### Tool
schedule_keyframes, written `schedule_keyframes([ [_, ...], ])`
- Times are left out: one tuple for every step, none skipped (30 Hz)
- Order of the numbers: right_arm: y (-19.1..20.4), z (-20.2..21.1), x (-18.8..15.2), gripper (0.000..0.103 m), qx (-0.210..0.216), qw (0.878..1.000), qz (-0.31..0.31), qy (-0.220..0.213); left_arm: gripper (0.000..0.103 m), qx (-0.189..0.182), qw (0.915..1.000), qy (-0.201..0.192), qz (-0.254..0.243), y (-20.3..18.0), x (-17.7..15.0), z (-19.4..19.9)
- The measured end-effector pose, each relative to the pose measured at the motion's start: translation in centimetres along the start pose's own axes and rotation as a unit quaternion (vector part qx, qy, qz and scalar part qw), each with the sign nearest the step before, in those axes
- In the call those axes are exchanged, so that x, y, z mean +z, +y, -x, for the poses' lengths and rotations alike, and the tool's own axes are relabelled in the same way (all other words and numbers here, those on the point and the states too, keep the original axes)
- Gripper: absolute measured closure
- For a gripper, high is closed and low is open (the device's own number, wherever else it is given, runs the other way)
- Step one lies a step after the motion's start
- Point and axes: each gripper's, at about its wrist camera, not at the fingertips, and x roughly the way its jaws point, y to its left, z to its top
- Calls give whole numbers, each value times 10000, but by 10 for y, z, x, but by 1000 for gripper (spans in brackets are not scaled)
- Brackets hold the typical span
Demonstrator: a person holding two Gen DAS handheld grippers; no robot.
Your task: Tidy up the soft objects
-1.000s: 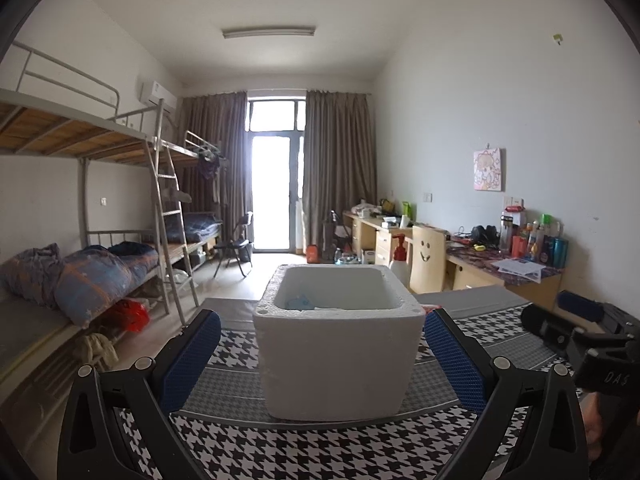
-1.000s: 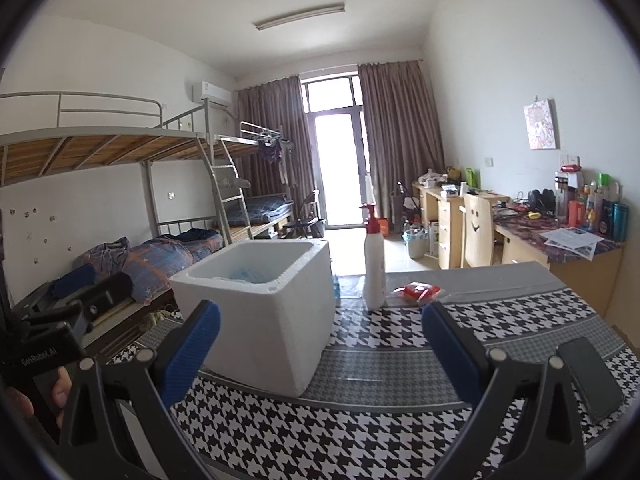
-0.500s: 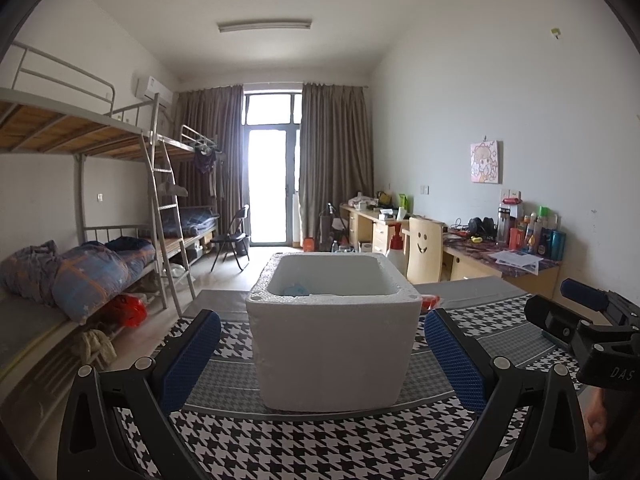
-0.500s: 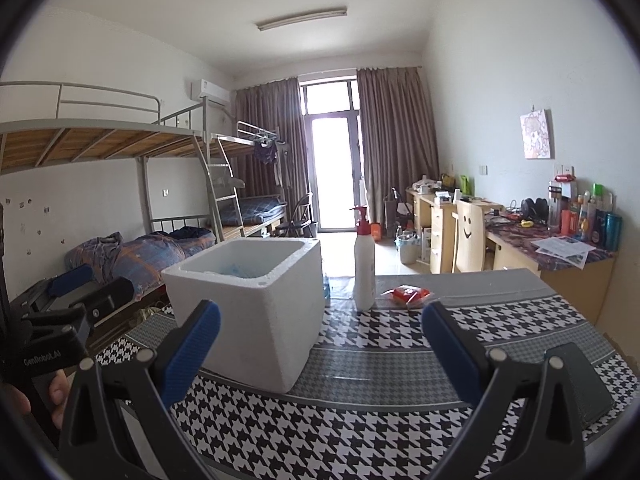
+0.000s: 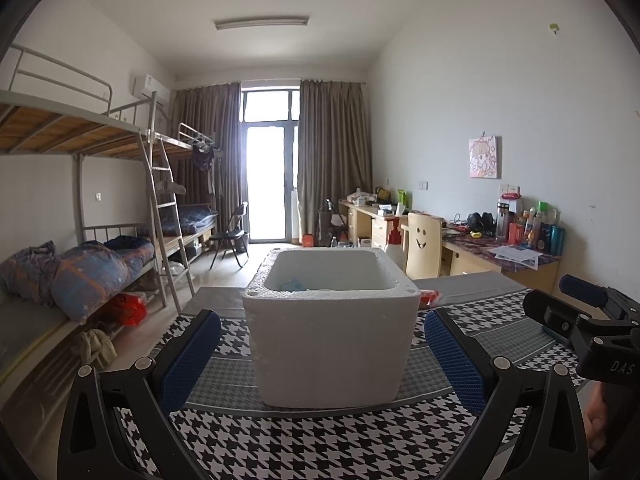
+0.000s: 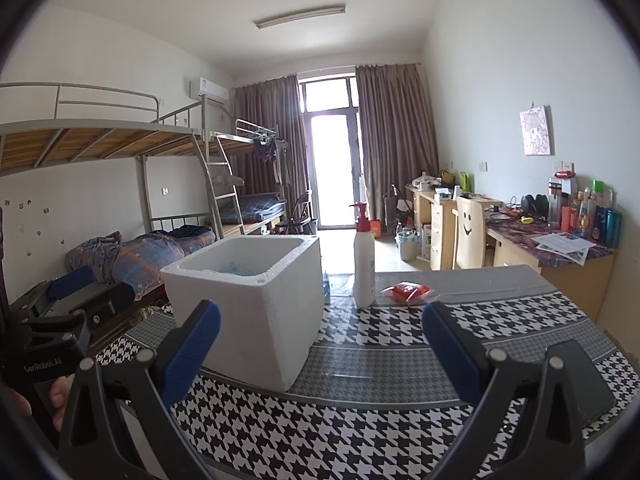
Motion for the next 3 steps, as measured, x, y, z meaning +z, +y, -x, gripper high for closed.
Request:
schedule_keyframes([
  [0,0,0,1,-3,10000,1,0,1,-9,10000,8,7,0,-1,0],
  [0,0,0,1,-3,10000,1,2,1,-13,10000,-15,20,0,-1,0],
  [0,0,0,1,4,10000,-2,4,1,-6,10000,-28,35,1,0,0],
])
